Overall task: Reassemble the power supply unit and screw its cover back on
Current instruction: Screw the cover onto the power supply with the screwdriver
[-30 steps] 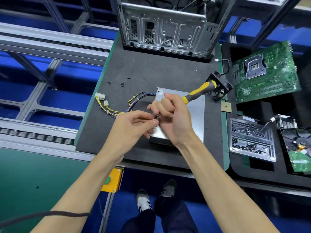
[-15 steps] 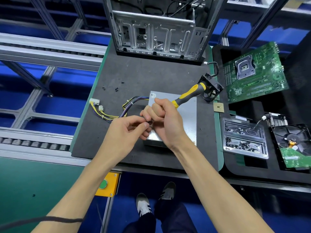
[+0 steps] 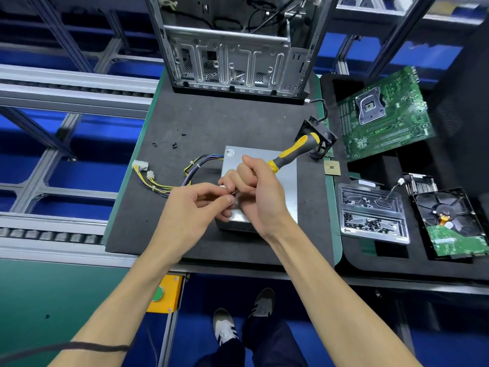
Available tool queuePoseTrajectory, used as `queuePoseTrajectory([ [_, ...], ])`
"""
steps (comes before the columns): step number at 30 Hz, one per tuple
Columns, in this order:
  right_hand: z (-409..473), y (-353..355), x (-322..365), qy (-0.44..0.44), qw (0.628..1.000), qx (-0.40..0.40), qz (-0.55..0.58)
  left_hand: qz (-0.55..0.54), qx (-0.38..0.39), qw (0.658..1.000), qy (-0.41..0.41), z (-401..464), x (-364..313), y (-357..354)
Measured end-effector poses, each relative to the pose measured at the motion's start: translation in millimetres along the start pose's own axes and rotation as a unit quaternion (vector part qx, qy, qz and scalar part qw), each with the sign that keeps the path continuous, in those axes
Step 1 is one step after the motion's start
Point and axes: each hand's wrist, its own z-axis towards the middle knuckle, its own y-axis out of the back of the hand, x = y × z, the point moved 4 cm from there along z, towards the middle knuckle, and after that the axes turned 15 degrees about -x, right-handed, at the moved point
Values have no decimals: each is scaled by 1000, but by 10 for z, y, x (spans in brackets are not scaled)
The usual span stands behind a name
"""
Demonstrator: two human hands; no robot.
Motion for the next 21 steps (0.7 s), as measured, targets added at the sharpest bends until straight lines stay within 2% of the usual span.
queuePoseTrajectory([
  [5, 6, -21, 161, 77, 995, 4, -70, -57, -4, 998, 33, 11, -24, 4],
  [8, 40, 64, 299, 117, 989, -33, -84, -60, -20, 997, 32, 39, -27, 77],
  [12, 26, 107, 458, 170, 974, -40, -147, -50, -32, 998, 25, 45, -13, 146],
  [16, 26, 228, 629, 199, 964, -110, -141, -25, -63, 998, 15, 56, 21, 230],
  [21, 82, 418, 894, 189, 951, -194, -149, -2, -76, 997, 33, 85, 46, 286],
])
